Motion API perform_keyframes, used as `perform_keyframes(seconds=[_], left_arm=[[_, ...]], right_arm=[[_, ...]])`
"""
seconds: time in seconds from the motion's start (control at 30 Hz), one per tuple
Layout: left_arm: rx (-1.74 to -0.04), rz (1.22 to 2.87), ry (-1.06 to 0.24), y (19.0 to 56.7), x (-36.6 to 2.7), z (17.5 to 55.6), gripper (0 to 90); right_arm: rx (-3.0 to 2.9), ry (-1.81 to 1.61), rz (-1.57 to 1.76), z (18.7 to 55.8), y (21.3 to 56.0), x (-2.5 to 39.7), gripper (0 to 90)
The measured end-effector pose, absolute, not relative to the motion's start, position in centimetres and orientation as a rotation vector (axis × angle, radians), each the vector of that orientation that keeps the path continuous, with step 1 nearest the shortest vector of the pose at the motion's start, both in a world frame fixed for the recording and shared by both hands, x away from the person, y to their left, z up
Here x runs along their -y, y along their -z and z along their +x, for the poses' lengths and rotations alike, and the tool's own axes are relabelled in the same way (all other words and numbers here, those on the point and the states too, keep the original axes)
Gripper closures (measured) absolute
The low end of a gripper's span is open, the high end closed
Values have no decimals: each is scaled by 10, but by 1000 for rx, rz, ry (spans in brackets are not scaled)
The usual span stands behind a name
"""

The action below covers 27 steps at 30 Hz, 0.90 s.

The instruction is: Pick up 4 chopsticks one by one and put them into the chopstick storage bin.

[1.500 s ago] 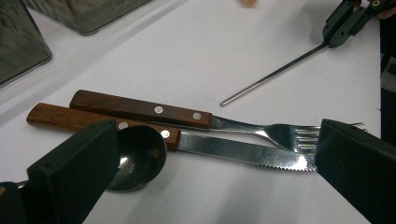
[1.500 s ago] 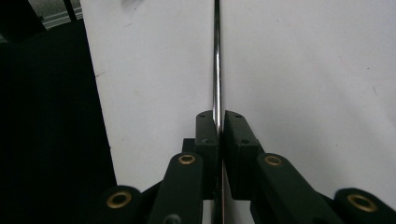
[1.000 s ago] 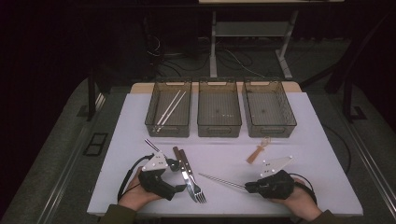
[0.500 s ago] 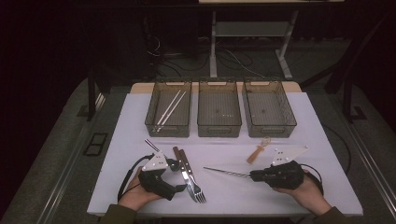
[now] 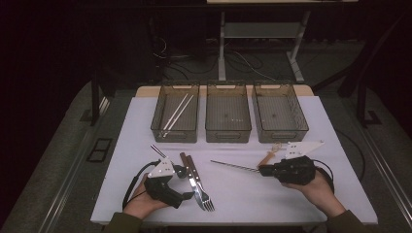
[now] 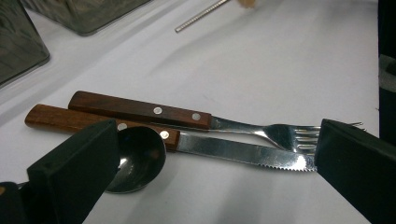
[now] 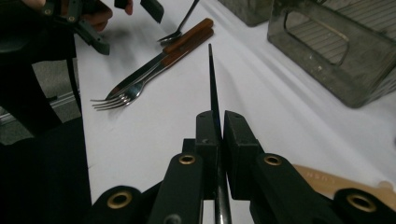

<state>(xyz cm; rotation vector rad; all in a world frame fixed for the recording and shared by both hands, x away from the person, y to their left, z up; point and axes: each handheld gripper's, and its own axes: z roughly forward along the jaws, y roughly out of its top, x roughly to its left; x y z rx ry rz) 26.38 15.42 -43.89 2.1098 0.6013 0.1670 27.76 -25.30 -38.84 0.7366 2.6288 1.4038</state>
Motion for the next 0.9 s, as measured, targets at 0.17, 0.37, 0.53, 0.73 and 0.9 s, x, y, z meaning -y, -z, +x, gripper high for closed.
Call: perform_keyframes(seconds=[0.17,0.37,0.53,0.73,0.9], left_arm=[[-605,2105,-169,439,-155,264,0],[-602,2119,-175,440,-155,265,0],[-600,2119,-179,440,-156,266,0],[-590,2125,-185,440,-155,269,0],[-589,2124,-182,440,-155,269,0]], right_arm=[[-2604,-1416,742,286,384,251,849],[-2574,-1439,743,293,377,248,849],[-2549,-1461,756,299,372,244,849],[-2509,-1483,779,308,364,239,848],[-2474,-1506,793,317,357,236,848]])
